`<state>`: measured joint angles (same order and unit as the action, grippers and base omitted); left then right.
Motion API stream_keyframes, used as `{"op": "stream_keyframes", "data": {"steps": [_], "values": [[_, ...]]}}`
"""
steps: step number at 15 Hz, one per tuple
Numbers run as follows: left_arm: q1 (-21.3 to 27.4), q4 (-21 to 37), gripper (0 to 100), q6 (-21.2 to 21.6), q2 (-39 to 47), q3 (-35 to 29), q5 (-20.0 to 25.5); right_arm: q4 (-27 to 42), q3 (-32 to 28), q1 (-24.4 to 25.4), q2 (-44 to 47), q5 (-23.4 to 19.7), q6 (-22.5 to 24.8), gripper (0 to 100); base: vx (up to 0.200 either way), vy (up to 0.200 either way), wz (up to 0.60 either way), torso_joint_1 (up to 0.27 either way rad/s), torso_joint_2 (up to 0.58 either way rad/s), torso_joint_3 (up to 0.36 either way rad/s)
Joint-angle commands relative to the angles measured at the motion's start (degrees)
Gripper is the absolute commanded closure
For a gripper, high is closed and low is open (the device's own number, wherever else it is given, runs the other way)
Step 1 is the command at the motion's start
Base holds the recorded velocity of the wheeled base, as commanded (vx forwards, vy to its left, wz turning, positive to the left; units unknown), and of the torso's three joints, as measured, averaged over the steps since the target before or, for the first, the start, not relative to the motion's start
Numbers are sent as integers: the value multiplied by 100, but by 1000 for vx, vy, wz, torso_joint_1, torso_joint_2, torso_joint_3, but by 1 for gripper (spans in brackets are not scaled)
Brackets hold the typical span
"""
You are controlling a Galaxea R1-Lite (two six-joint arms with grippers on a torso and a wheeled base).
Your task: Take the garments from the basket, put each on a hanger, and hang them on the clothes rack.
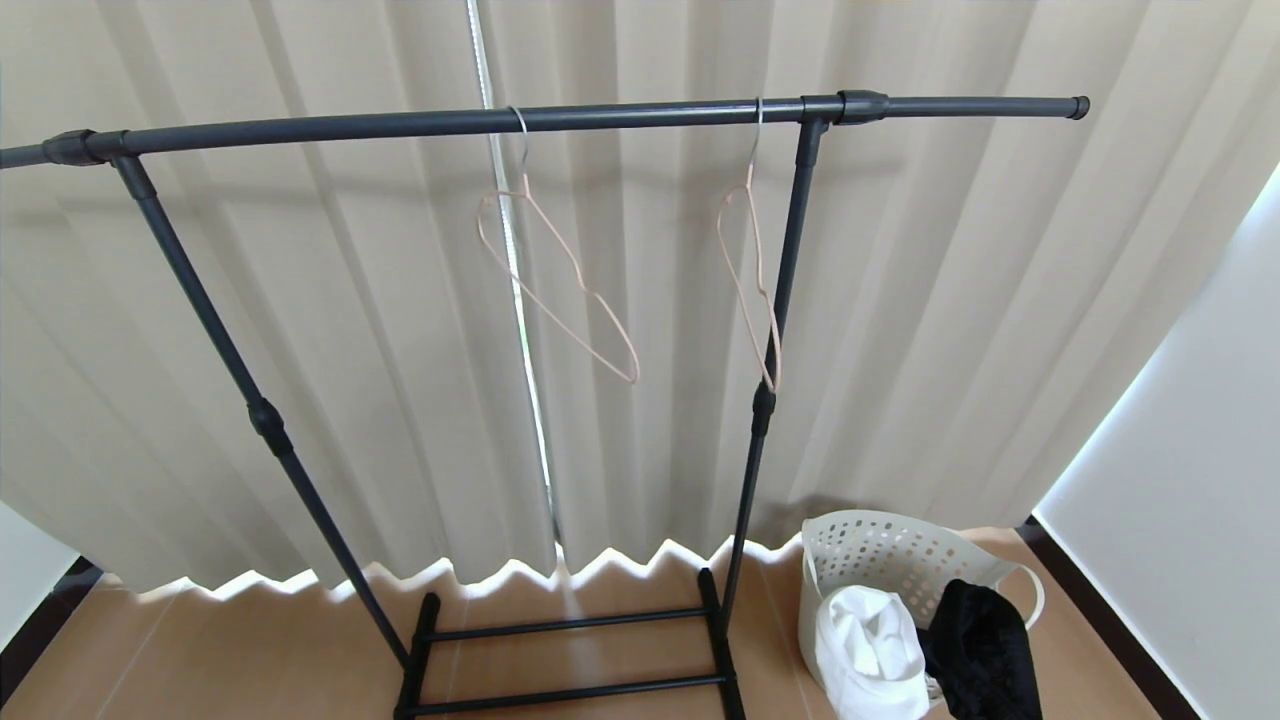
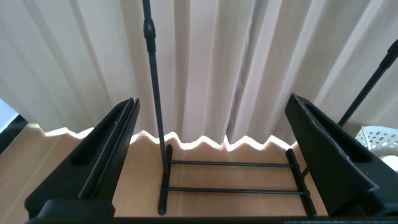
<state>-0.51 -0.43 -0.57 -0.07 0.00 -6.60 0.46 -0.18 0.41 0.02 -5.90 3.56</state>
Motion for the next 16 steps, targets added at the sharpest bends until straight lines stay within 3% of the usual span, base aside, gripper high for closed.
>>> {"op": "stream_keyframes", "data": {"steps": [1,11,16], "values": [[7,-1,0,-4,7,0,0,6,1,2,-2,1,4,0,0,0,0,0,0,0],[7,8,0,-4,7,0,0,6,1,2,-2,19,-84,0,0,0,0,0,0,0],[-2,-1,0,-4,7,0,-8,6,1,2,-2,19,-48,0,0,0,0,-171,425,260]]}}
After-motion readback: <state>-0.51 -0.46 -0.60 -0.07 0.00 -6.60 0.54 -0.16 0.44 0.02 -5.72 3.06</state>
